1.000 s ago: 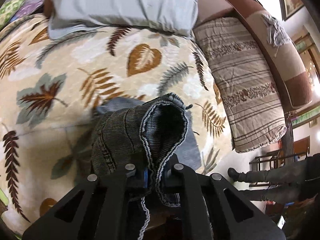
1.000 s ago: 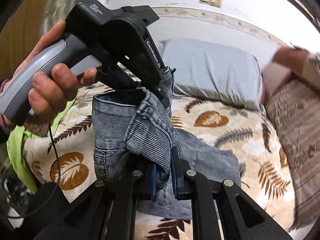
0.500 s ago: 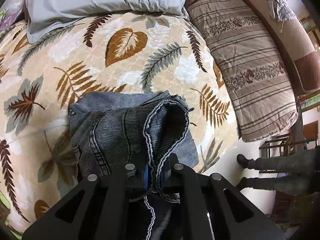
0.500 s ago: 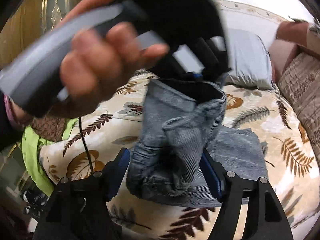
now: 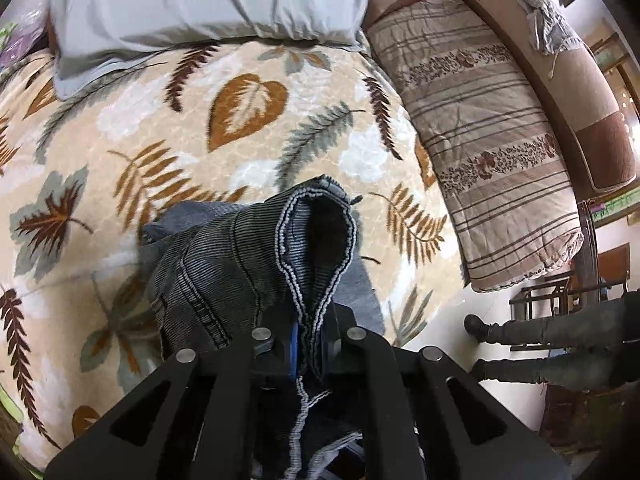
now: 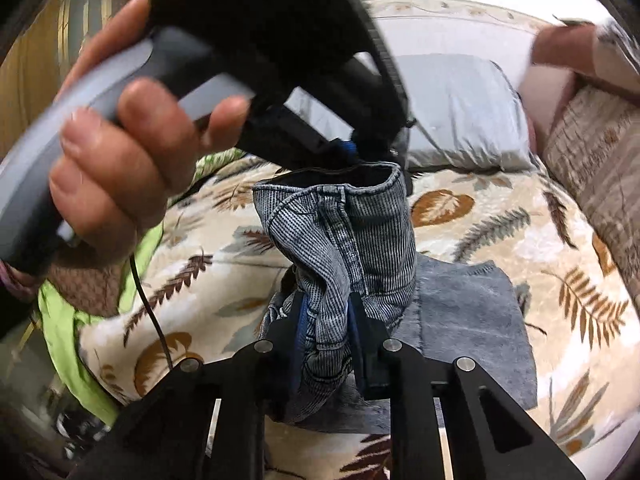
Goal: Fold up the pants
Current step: 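Lift the folded jeans with both tools and fold them over once more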
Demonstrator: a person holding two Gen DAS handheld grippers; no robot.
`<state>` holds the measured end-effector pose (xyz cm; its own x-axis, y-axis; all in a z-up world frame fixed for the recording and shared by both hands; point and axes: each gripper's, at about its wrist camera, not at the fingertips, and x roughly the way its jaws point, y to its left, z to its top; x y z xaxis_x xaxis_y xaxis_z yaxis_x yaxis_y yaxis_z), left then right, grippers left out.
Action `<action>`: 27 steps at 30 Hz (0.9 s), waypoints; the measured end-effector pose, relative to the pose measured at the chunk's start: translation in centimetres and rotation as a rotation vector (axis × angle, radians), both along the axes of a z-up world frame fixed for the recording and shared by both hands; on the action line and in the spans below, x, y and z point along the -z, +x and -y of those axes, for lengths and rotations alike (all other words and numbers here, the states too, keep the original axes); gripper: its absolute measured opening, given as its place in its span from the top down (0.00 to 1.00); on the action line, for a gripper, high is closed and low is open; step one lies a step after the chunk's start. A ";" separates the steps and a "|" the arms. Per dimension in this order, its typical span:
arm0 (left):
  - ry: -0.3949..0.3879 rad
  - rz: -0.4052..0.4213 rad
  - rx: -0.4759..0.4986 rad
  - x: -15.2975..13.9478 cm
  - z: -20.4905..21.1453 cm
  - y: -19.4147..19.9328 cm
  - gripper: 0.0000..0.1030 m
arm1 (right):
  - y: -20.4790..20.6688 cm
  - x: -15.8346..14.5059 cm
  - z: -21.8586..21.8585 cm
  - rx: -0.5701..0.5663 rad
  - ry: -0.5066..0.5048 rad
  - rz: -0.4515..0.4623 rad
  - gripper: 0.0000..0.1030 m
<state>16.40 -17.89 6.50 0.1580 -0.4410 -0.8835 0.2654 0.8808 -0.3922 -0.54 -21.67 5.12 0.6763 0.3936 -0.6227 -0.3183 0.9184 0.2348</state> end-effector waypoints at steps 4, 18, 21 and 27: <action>0.010 -0.008 0.050 0.6 3.7 0.2 0.95 | 0.2 0.7 3.9 0.079 0.107 -0.063 0.82; 0.207 -0.089 0.165 8.6 14.2 0.9 0.95 | 0.4 7.7 14.1 0.236 0.473 -0.300 0.82; 0.235 -0.101 0.166 10.0 14.9 1.2 0.94 | 0.3 9.3 15.3 0.255 0.529 -0.342 0.82; 0.294 -0.083 0.153 11.4 16.3 1.6 0.81 | 0.5 11.6 16.9 0.265 0.652 -0.415 0.76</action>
<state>18.00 -34.20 -4.92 0.0322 -0.1782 -0.9835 0.3812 0.9118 -0.1528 -0.06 -38.55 -6.44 0.5626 0.6225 -0.5440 0.1202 0.5894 0.7988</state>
